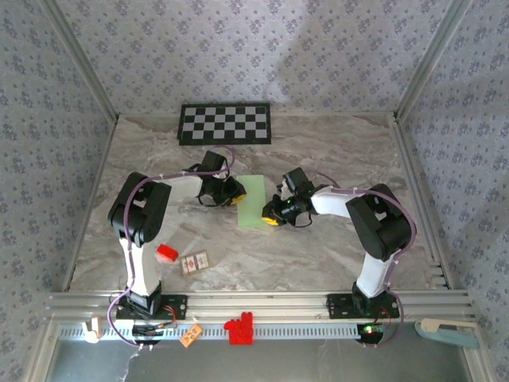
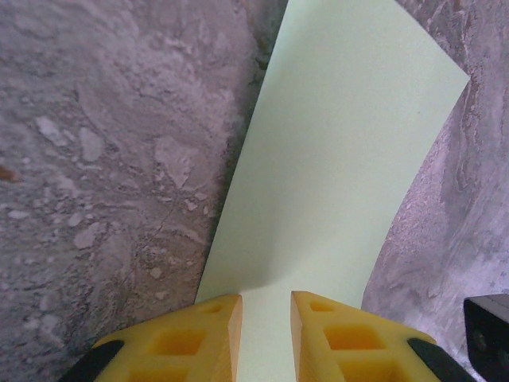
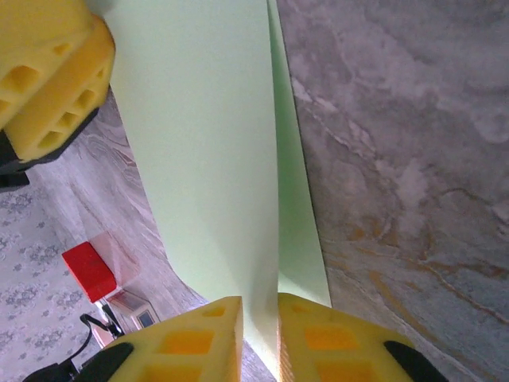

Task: Fold a paper plane with a square sheet of paper (pick it up from the middle)
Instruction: Fold the triangle a second time at the center of the table.

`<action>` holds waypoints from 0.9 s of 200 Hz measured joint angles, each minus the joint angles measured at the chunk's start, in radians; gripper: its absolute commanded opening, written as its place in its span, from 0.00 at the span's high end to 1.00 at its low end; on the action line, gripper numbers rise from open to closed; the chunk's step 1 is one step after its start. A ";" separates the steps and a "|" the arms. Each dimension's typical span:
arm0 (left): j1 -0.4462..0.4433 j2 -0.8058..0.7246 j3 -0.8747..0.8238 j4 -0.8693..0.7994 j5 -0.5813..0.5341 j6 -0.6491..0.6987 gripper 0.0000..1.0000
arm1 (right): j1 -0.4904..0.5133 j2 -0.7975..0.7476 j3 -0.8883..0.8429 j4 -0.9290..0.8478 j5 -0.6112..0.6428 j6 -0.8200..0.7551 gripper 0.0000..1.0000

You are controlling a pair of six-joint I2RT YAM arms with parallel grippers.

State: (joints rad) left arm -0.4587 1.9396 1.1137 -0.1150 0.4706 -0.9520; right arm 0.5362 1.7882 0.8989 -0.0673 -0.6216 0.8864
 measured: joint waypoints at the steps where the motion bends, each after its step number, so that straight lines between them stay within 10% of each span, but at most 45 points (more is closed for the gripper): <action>1: 0.000 0.000 0.000 0.000 0.000 0.000 0.76 | 0.000 0.000 0.000 0.000 0.000 0.000 0.85; 180: 0.000 0.018 -0.009 0.117 0.060 -0.036 0.71 | -0.013 -0.025 0.013 -0.137 0.004 -0.018 0.96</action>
State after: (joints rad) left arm -0.4583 1.9575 1.1046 0.0017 0.5301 -0.9878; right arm 0.5228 1.7634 0.9119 -0.2039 -0.6178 0.8688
